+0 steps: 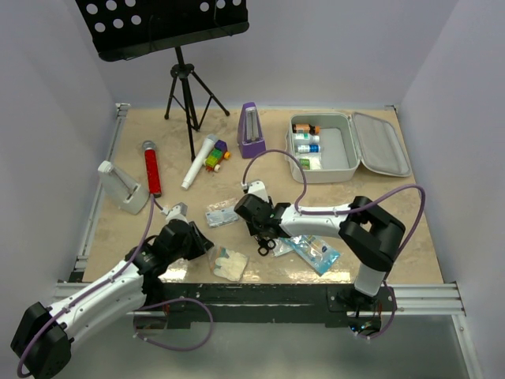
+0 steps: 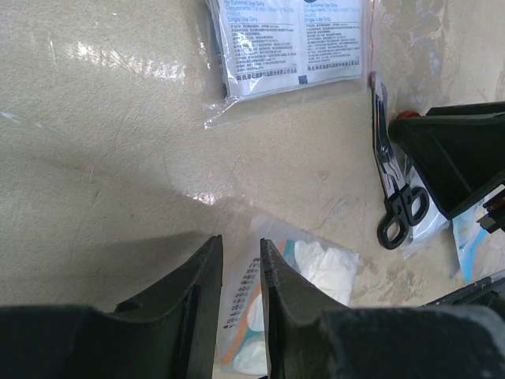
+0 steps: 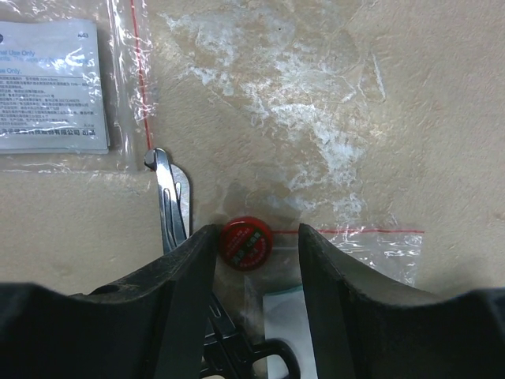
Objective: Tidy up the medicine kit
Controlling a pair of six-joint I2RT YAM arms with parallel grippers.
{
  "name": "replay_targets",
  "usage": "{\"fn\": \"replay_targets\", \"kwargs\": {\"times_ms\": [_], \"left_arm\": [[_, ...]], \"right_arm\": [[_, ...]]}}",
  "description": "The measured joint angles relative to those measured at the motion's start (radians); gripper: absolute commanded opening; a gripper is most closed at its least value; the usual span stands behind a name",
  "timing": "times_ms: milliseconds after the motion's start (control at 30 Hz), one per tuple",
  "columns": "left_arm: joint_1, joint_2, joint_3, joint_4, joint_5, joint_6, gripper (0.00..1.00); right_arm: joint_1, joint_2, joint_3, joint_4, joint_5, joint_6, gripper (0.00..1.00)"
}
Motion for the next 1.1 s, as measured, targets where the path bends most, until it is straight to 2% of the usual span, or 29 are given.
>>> {"fn": "replay_targets", "kwargs": {"times_ms": [633, 900, 1000, 1100], "left_arm": [[0.000, 0.004, 0.000, -0.001, -0.001, 0.006, 0.30], [0.000, 0.006, 0.000, -0.001, -0.001, 0.006, 0.30], [0.000, 0.006, 0.000, -0.002, -0.001, 0.006, 0.30], [0.000, 0.005, 0.000, -0.002, -0.001, 0.006, 0.30]], "right_arm": [[0.002, 0.015, 0.014, 0.020, -0.026, 0.000, 0.30], [-0.004, -0.026, 0.016, -0.020, -0.013, 0.003, 0.29], [-0.040, -0.082, 0.040, -0.051, -0.002, -0.010, 0.27], [-0.135, -0.151, 0.069, -0.053, 0.006, -0.037, 0.27]]}}
